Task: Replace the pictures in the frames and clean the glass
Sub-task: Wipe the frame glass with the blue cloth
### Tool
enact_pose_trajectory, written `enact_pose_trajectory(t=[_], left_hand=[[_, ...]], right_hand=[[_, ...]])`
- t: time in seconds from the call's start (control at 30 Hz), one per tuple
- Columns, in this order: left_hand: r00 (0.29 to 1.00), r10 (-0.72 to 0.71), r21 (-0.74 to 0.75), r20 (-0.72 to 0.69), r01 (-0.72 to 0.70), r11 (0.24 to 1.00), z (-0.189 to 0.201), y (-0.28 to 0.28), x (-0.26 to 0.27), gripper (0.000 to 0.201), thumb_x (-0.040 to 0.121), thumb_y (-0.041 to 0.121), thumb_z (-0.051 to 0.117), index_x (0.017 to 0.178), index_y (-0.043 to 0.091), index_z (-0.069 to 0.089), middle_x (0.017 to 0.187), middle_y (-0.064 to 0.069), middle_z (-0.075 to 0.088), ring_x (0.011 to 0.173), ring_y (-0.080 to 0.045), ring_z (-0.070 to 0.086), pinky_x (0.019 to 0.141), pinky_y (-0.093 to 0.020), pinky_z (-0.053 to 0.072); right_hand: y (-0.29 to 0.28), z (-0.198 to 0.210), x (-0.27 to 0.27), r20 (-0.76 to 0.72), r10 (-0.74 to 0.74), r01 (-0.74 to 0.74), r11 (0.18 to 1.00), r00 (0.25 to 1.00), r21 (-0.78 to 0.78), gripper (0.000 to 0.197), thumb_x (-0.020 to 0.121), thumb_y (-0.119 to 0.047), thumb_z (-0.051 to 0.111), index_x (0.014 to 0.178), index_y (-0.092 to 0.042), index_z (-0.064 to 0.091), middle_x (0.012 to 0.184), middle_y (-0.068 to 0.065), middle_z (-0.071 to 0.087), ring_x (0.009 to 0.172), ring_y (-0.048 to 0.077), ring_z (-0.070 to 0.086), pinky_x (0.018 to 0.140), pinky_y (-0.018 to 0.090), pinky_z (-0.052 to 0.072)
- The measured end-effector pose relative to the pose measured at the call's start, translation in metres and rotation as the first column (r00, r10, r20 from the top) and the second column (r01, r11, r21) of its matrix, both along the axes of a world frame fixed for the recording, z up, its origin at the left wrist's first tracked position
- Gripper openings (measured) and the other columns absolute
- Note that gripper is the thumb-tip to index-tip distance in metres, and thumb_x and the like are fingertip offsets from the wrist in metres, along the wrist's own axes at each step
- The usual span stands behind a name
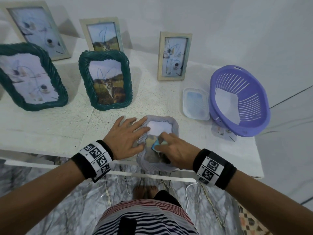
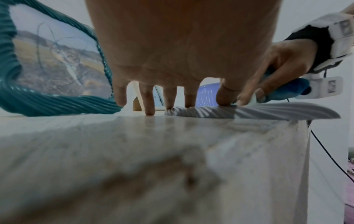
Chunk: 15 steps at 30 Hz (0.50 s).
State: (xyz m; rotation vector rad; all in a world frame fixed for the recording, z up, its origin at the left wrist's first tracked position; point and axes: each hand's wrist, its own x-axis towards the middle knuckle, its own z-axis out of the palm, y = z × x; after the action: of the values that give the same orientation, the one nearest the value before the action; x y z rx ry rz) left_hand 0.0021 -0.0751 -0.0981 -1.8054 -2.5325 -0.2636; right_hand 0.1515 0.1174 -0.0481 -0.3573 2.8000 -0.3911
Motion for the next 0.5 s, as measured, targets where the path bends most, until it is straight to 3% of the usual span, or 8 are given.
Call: enact_pose_trajectory(t=[0.13,0.23,0.33,0.43,0.5], left_hand=[[1.0,0.007,-0.029,0.005,-0.007,1.0,0.001,0.001,0.0,0.06,0.084,0.056,0.041,0.131,0.024,0.061,0.151,-0.004,0.045,0.123,-0.035,0.057,0.103,-0.06,0.039],[1.0,0.013,-0.032,0.009,-0.013,0.999,0.001,0.0,0.0,0.06,0.084,0.056,0.041,0.131,0.025,0.061,0.152,-0.003,0.044,0.123,-0.035,0.056,0.103,-0.06,0.038],[1.0,0.014,-0.035,0.016,-0.013,0.999,0.0,0.0,0.0,0.06,0.085,0.058,0.041,0.131,0.025,0.061,0.152,-0.002,0.044,0.124,-0.034,0.056,0.103,-0.061,0.038],[1.0,0.011,-0.04,0.009,-0.011,0.999,-0.001,0.001,-0.001,0.06,0.085,0.058,0.041,0.131,0.026,0.061,0.152,-0.002,0.044,0.124,-0.034,0.056,0.103,-0.061,0.038],[1.0,0.009,-0.046,0.009,-0.009,0.999,-0.001,0.0,-0.001,0.06,0.085,0.059,0.04,0.131,0.026,0.06,0.153,-0.002,0.043,0.124,-0.034,0.055,0.103,-0.061,0.038]], right_hand=[[0.019,0.0,-0.015,-0.057,-0.073,0.077,0.995,0.996,0.068,0.032,0.084,-0.011,0.068,0.115,-0.01,0.066,0.117,0.014,0.049,0.099,0.033,0.051,0.073,0.044,0.055],[0.015,-0.001,-0.027,-0.125,-0.124,0.132,0.989,0.984,0.063,0.026,0.08,-0.004,0.068,0.105,-0.007,0.069,0.111,0.017,0.052,0.094,0.034,0.051,0.071,0.045,0.054],[-0.001,-0.001,-0.012,-0.079,-0.066,0.067,0.998,0.995,0.01,0.028,0.083,-0.008,0.065,0.111,-0.008,0.067,0.108,0.016,0.052,0.089,0.032,0.051,0.074,0.041,0.051],[0.0,0.004,0.01,-0.017,0.068,-0.069,0.997,0.998,-0.035,0.03,0.089,-0.017,0.049,0.114,-0.012,0.065,0.113,0.015,0.05,0.098,0.034,0.051,0.081,0.041,0.05],[0.013,0.005,0.007,-0.017,0.029,-0.028,1.0,0.999,0.013,0.029,0.088,-0.014,0.054,0.115,-0.013,0.066,0.118,0.015,0.05,0.101,0.033,0.051,0.08,0.041,0.054]])
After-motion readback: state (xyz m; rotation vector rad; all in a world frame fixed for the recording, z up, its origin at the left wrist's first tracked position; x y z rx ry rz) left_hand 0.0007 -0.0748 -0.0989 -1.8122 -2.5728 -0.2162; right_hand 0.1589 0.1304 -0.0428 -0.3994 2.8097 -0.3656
